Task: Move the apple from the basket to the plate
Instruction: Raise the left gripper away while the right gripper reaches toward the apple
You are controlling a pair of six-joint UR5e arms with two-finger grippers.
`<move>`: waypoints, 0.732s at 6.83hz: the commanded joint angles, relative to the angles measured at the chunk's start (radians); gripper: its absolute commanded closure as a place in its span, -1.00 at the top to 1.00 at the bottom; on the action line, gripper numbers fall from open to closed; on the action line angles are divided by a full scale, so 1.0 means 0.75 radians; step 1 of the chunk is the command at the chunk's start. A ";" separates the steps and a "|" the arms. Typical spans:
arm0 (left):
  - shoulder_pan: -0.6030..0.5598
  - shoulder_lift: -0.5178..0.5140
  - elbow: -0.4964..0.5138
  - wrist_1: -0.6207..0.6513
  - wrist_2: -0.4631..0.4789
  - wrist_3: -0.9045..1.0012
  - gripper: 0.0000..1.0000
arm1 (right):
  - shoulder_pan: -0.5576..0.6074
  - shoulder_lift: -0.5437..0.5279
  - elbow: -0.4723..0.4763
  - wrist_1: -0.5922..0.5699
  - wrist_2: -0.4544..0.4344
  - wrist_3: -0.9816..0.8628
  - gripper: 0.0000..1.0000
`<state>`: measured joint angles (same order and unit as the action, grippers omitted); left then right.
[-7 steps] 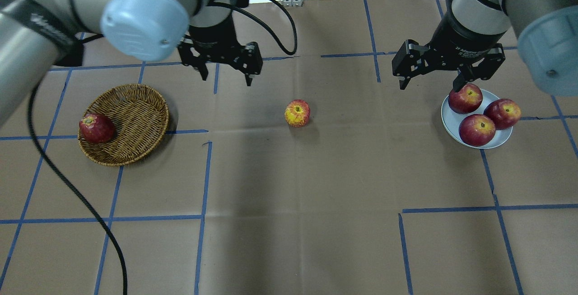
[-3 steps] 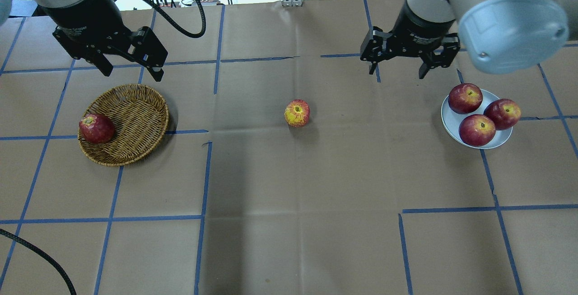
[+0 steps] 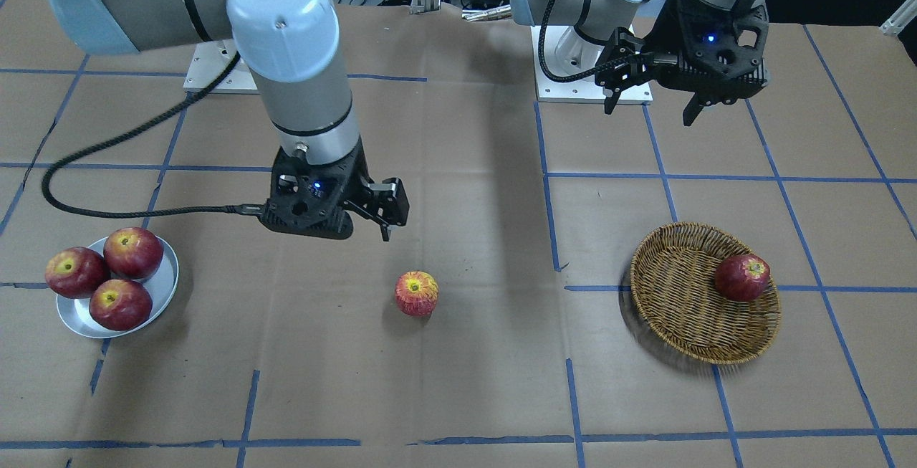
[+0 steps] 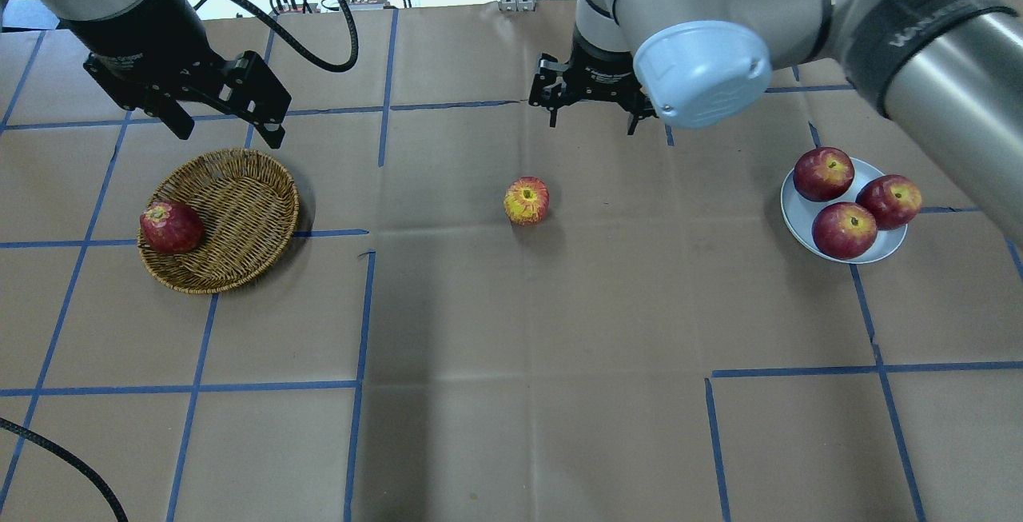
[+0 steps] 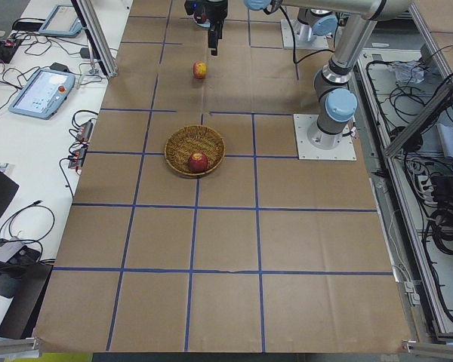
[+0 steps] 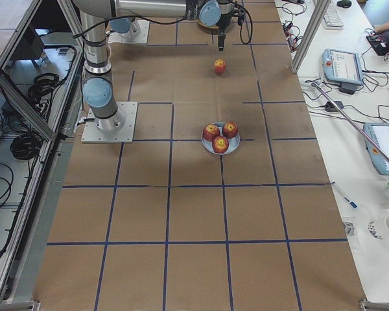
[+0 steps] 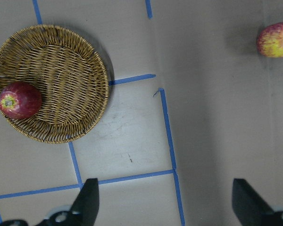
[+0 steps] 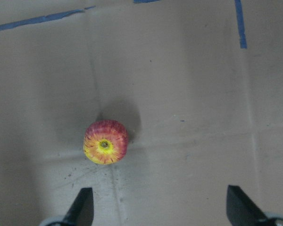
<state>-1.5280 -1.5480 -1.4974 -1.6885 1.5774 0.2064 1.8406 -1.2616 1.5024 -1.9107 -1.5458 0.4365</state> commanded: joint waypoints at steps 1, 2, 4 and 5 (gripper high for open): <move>0.000 -0.004 -0.010 -0.001 0.005 0.003 0.98 | 0.092 0.180 -0.005 -0.213 -0.009 0.127 1.00; 0.000 -0.016 -0.008 0.001 -0.001 -0.001 0.98 | 0.127 0.256 0.003 -0.297 -0.094 0.144 1.00; 0.000 -0.014 -0.012 -0.001 0.003 0.003 0.98 | 0.160 0.367 0.054 -0.458 -0.129 0.144 1.00; 0.000 -0.012 -0.010 -0.001 0.003 0.003 0.98 | 0.158 0.371 0.105 -0.522 -0.127 0.142 1.00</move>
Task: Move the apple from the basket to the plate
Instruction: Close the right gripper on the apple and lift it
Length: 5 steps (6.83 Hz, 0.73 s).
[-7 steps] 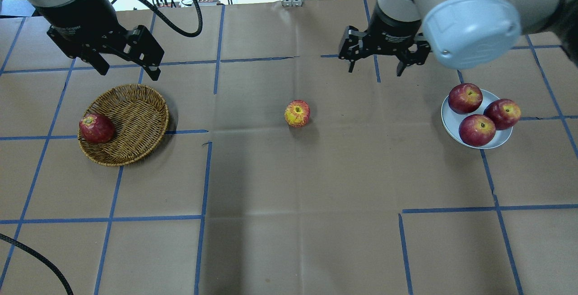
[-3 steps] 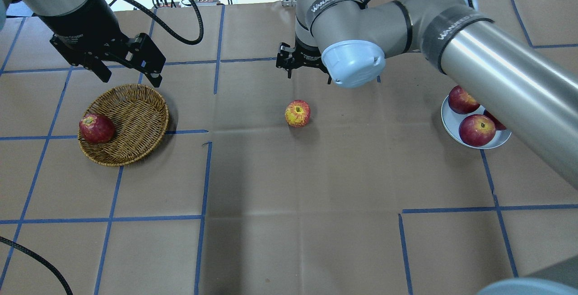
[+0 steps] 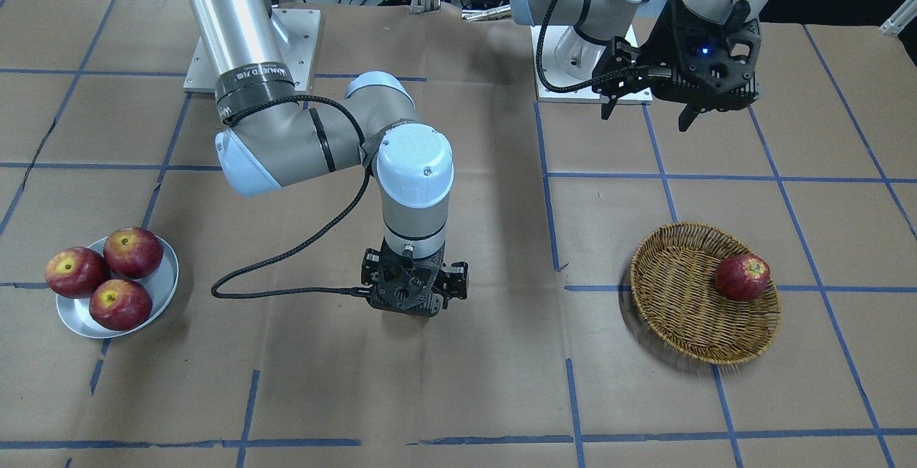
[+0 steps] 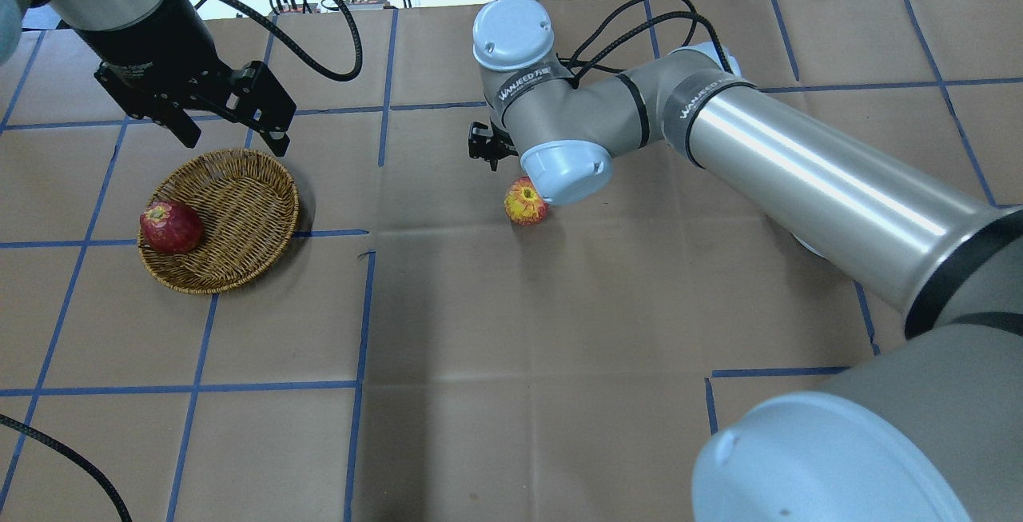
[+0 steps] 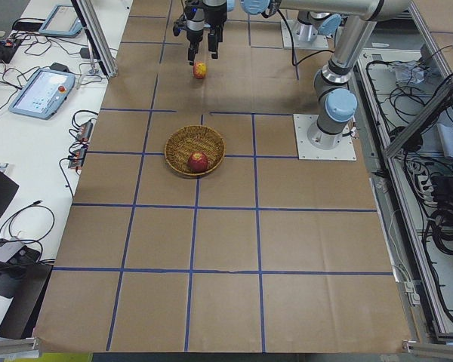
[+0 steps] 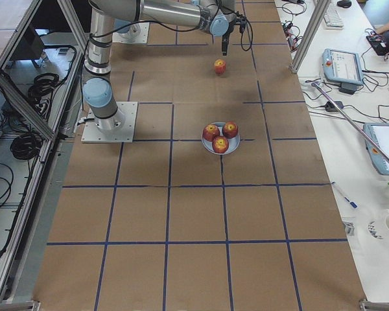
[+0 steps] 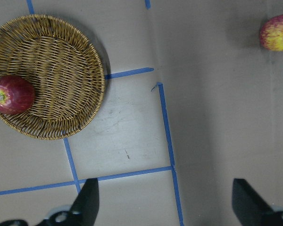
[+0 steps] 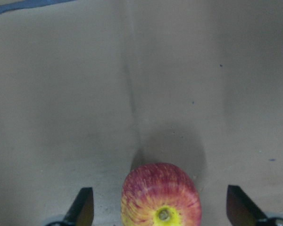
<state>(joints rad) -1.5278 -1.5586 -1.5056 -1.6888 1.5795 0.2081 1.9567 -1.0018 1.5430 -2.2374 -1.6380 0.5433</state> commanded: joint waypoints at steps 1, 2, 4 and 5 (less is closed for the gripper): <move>-0.002 0.006 0.007 0.000 0.005 0.001 0.98 | 0.001 0.015 0.088 -0.087 -0.002 -0.002 1.00; -0.018 0.008 0.009 0.000 0.003 -0.005 0.98 | 0.003 0.014 0.108 -0.087 0.000 -0.007 1.00; -0.055 0.012 0.009 0.002 0.007 -0.005 0.98 | 0.005 0.020 0.123 -0.087 0.010 -0.013 0.68; -0.059 0.016 0.007 0.002 0.005 -0.005 0.98 | 0.003 0.021 0.119 -0.087 0.012 -0.017 0.28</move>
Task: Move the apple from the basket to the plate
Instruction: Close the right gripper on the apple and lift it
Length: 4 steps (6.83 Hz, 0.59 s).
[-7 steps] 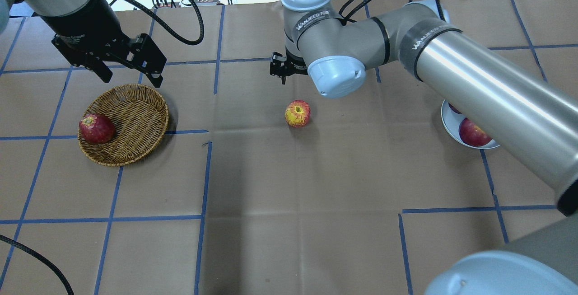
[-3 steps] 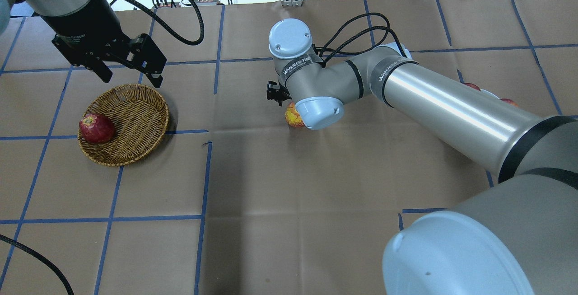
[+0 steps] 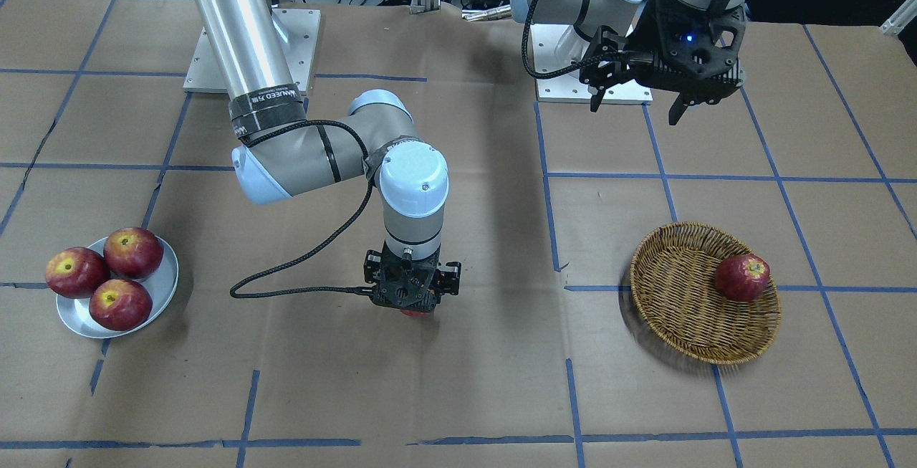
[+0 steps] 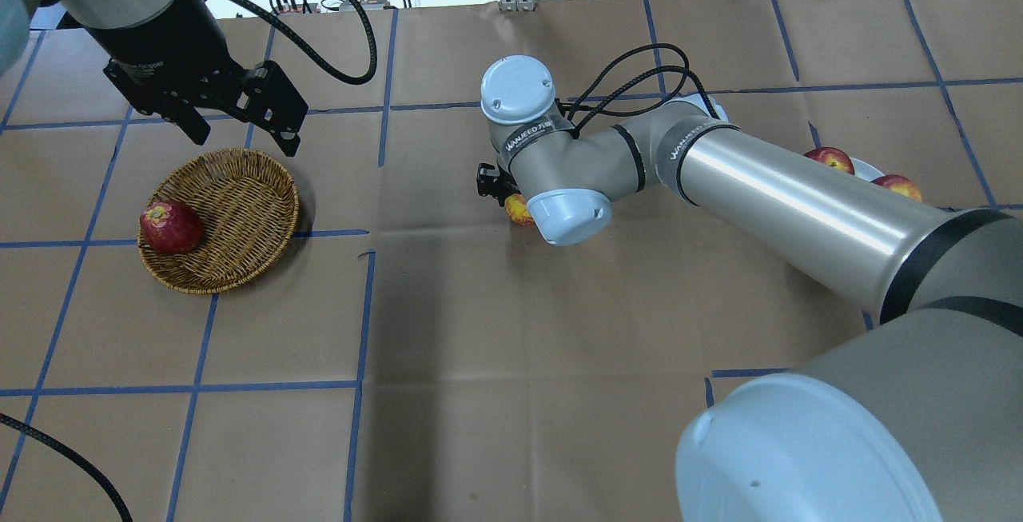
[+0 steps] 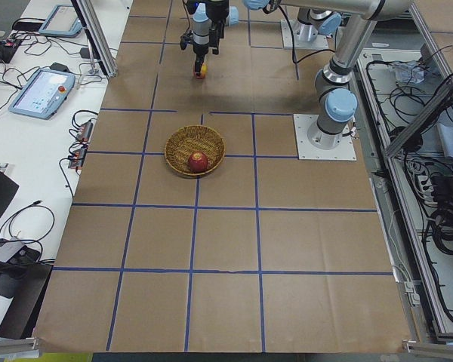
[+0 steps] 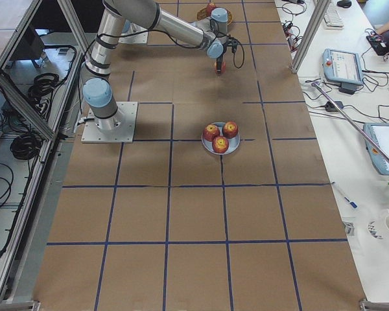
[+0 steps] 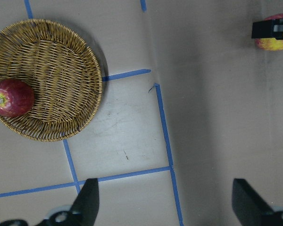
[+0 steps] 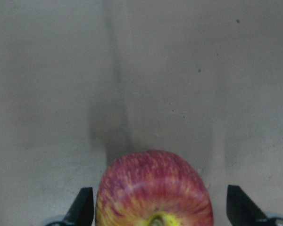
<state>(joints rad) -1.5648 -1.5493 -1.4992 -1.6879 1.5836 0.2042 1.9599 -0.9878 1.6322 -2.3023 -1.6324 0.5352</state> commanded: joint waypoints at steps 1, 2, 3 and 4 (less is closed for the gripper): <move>-0.012 0.008 -0.003 -0.001 -0.007 -0.002 0.98 | -0.009 -0.006 -0.016 0.000 0.006 -0.008 0.09; -0.012 0.018 -0.014 -0.005 -0.003 0.002 0.98 | -0.014 -0.016 -0.043 0.000 0.002 -0.008 0.03; -0.012 0.018 -0.022 -0.005 -0.007 0.002 0.98 | -0.026 -0.039 -0.098 0.020 -0.002 -0.008 0.03; -0.012 0.035 -0.077 0.001 -0.009 0.000 0.98 | -0.044 -0.086 -0.155 0.125 -0.002 -0.014 0.03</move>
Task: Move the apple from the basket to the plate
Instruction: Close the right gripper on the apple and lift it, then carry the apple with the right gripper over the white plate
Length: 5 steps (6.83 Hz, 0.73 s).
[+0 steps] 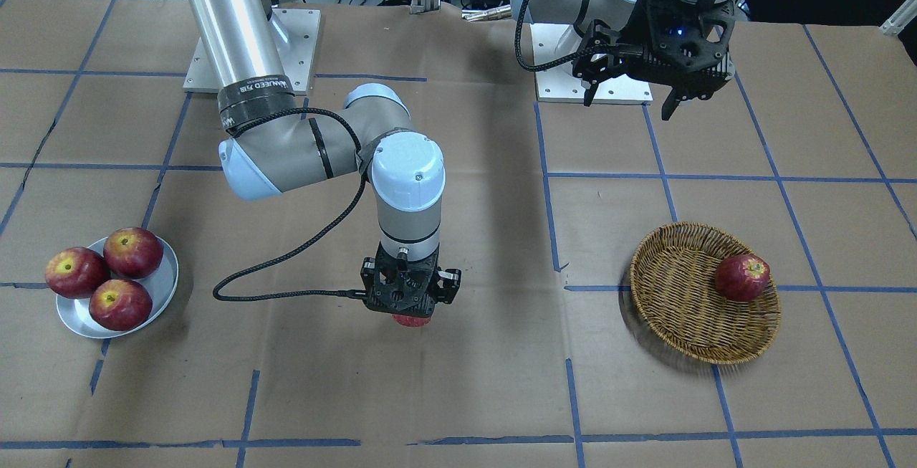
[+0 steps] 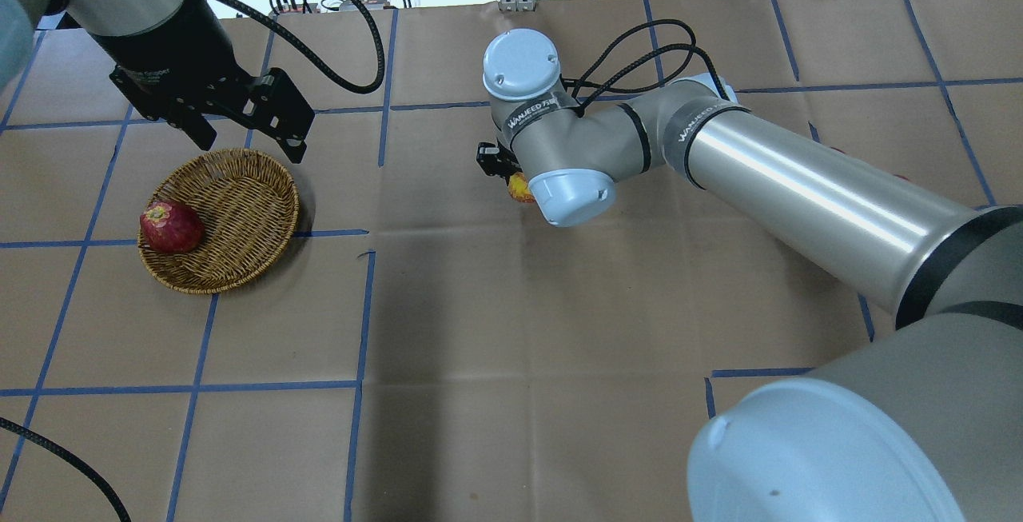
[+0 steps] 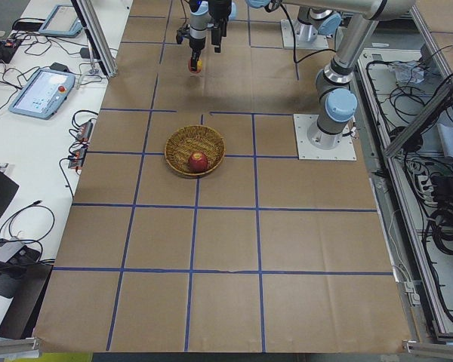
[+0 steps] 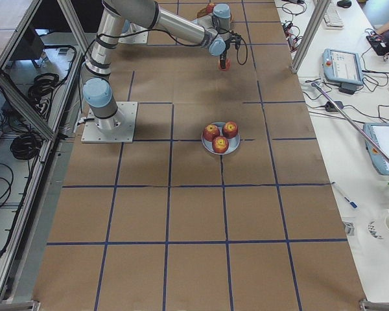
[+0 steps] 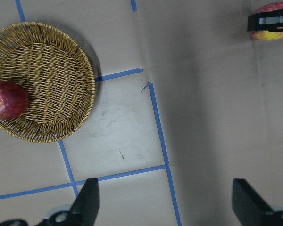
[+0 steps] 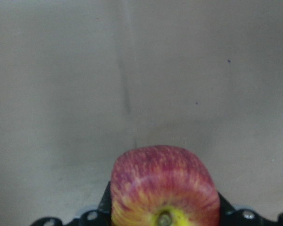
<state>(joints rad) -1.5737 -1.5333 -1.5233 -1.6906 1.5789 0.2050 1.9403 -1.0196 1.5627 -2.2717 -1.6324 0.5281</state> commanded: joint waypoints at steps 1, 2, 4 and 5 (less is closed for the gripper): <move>0.000 0.048 -0.094 0.059 -0.001 0.003 0.98 | -0.057 -0.121 -0.109 0.256 0.002 -0.051 0.03; 0.000 0.042 -0.094 0.066 -0.005 0.005 0.98 | -0.158 -0.214 -0.110 0.397 0.004 -0.230 0.03; 0.000 0.036 -0.078 0.066 0.002 0.007 0.98 | -0.428 -0.393 -0.102 0.633 0.007 -0.712 0.01; 0.000 0.034 -0.076 0.064 0.002 0.005 0.98 | -0.589 -0.430 -0.090 0.672 0.007 -0.970 0.00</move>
<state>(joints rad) -1.5739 -1.5064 -1.5822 -1.6424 1.5795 0.2095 1.6311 -1.2930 1.4884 -1.8297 -1.6276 0.0224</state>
